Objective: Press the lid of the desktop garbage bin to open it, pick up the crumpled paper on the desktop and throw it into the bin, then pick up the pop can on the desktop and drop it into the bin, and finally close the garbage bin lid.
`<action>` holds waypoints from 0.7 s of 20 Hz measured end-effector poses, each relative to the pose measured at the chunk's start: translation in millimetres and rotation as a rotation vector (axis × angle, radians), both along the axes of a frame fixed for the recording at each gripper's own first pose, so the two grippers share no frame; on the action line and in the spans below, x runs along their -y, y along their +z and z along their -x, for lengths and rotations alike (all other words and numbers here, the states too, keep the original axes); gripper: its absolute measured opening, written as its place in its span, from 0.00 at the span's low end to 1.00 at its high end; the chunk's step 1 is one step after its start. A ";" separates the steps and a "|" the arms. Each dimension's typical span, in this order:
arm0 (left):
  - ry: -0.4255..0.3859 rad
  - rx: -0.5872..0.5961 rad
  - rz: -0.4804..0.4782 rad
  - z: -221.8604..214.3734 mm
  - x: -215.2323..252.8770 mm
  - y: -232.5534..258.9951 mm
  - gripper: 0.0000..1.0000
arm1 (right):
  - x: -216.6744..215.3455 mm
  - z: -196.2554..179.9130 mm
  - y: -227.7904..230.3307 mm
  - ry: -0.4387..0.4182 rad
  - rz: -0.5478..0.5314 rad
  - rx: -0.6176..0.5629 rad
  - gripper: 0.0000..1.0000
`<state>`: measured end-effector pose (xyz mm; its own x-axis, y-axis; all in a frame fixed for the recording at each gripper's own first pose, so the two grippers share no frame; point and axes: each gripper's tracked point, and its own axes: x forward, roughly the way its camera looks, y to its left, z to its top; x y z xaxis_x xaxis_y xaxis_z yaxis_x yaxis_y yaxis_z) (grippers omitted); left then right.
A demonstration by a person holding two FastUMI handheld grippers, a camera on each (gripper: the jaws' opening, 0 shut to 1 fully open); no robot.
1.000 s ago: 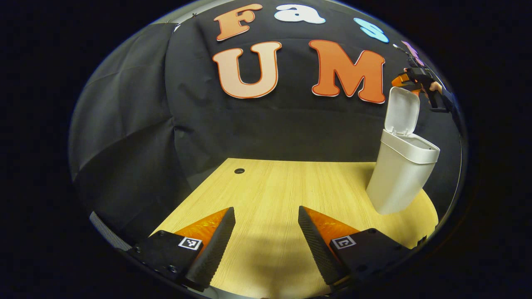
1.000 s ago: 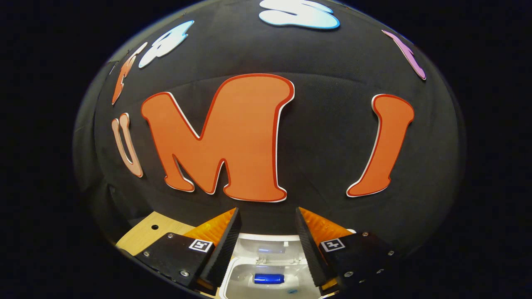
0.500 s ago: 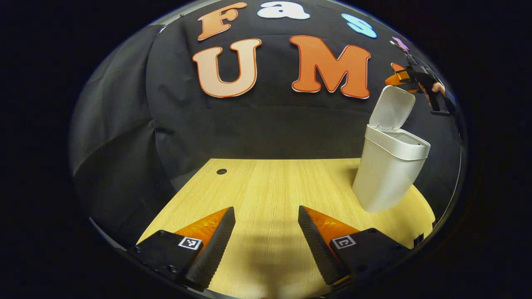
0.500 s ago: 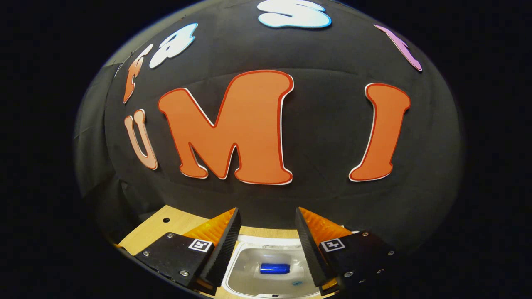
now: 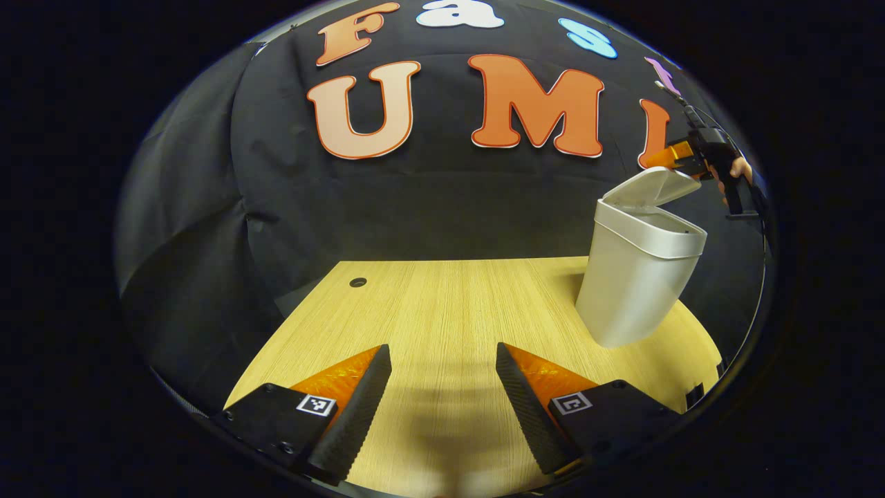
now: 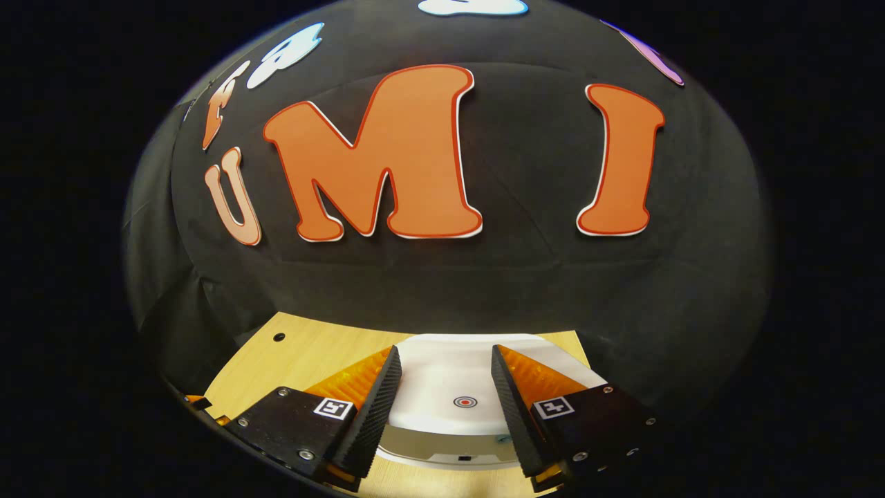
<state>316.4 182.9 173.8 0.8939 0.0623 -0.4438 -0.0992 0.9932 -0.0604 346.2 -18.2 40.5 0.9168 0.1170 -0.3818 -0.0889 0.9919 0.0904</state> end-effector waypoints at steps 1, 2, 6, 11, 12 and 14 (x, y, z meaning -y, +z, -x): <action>-0.003 -0.002 0.000 0.1 1.3 -0.4 0.97 | -0.3 2.1 -6.2 0.000 0.001 -0.011 0.80; -0.007 -0.004 -0.002 -0.1 2.9 -1.9 0.98 | -1.0 5.0 -10.1 0.000 0.003 -0.019 0.80; -0.029 -0.010 -0.004 0.2 6.8 0.1 0.98 | -1.6 12.0 -18.5 -0.001 0.012 -0.032 0.80; -0.048 -0.024 -0.001 -0.5 13.3 -5.5 0.98 | -2.3 21.6 -33.7 0.000 0.028 -0.057 0.80; -0.050 -0.026 -0.001 -1.1 16.0 -8.3 0.98 | -2.4 25.7 -39.3 0.001 0.033 -0.068 0.80; -0.051 -0.029 -0.001 0.1 16.9 -9.8 0.96 | -2.7 28.5 -47.7 0.006 0.045 -0.081 0.80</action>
<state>316.3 166.0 164.0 0.8829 0.0169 -0.4693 -0.0498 0.9971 -0.0578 317.7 -15.5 -7.2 0.8819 0.1030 -0.4600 -0.0887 0.9947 0.0527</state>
